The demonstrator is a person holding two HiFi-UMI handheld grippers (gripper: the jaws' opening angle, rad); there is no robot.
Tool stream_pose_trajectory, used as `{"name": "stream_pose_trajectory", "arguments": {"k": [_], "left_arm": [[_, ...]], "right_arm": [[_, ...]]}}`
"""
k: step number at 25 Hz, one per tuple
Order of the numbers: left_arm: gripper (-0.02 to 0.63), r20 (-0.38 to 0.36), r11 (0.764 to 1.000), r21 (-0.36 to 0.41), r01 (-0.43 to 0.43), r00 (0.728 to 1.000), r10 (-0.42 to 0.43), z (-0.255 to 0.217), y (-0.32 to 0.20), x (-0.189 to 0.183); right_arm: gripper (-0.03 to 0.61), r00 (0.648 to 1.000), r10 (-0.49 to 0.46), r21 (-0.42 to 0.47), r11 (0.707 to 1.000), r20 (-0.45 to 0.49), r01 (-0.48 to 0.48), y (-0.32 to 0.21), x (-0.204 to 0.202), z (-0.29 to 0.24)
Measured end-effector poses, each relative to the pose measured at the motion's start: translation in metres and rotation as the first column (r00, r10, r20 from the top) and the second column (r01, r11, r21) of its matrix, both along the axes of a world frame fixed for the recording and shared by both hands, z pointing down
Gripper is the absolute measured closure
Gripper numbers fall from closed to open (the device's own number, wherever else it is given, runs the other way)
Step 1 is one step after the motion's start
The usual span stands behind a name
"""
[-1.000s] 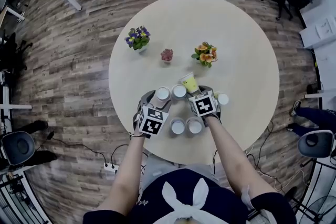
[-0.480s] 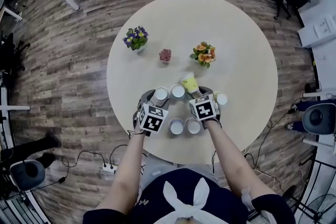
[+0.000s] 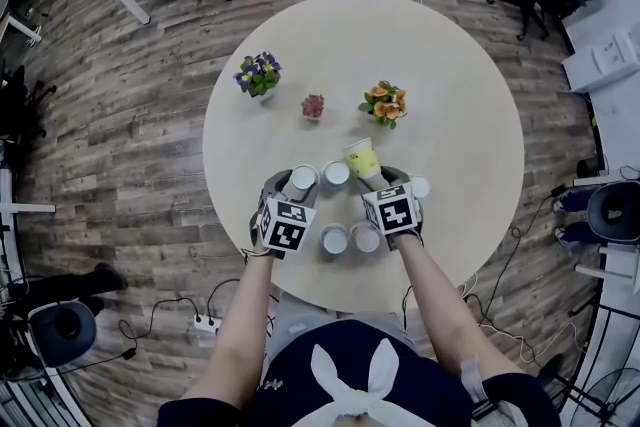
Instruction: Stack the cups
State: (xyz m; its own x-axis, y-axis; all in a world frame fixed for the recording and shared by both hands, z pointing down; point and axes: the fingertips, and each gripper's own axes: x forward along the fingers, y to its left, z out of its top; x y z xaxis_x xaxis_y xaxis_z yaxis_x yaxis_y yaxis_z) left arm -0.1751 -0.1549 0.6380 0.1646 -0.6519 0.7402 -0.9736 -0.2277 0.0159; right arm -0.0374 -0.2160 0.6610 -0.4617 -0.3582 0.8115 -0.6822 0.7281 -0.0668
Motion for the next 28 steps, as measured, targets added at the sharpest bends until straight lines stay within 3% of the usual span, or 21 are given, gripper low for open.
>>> {"name": "stream_pose_trajectory", "arguments": {"k": [17,28], "left_arm": [[0.367,-0.047,0.986,0.128,0.105,0.994,-0.100,-0.054,0.043,-0.018],[0.367,-0.047,0.982,0.172,0.080,0.996,-0.073,-0.078,0.068,-0.005]], "right_arm": [[0.330,0.989,0.056,0.111,0.991,0.134,-0.071,0.028,0.040,-0.074],[0.330,0.979,0.123,0.140,0.979,0.164,-0.146,0.056,0.080,-0.090]]}}
